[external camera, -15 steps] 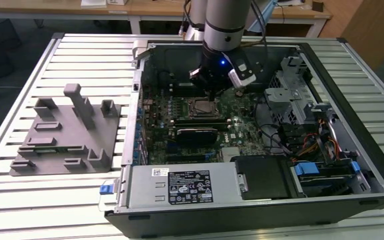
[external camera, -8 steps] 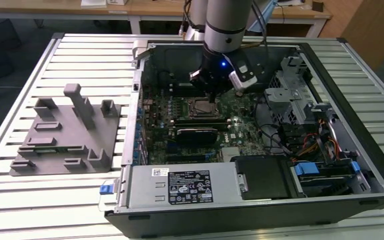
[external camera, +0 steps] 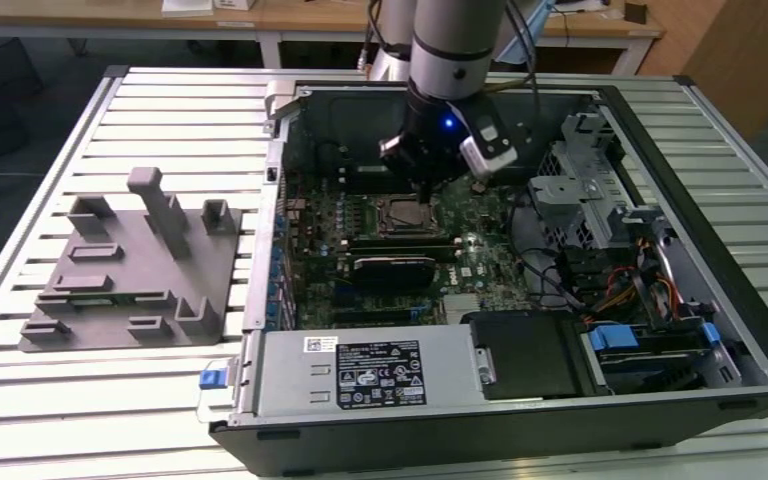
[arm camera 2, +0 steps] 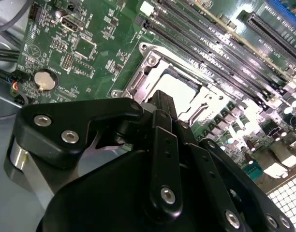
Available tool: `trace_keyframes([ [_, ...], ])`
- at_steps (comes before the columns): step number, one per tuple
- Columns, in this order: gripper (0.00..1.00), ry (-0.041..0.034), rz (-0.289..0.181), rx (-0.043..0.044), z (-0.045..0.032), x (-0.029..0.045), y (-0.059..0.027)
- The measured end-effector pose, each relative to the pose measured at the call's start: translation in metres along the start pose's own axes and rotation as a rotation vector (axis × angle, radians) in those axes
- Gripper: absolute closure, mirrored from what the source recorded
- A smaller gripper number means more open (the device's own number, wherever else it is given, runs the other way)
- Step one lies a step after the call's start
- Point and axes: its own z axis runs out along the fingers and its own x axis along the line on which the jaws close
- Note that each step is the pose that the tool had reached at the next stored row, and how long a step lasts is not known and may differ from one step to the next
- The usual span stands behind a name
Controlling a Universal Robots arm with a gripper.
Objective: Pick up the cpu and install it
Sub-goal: 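Install the second cpu locking lever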
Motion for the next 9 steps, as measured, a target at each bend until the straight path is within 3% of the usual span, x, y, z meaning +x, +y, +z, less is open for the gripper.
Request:
trace_keyframes([
  [9, 0.89, 0.0, 0.0, 0.0001, -0.0005, 0.0003, -0.0114],
])
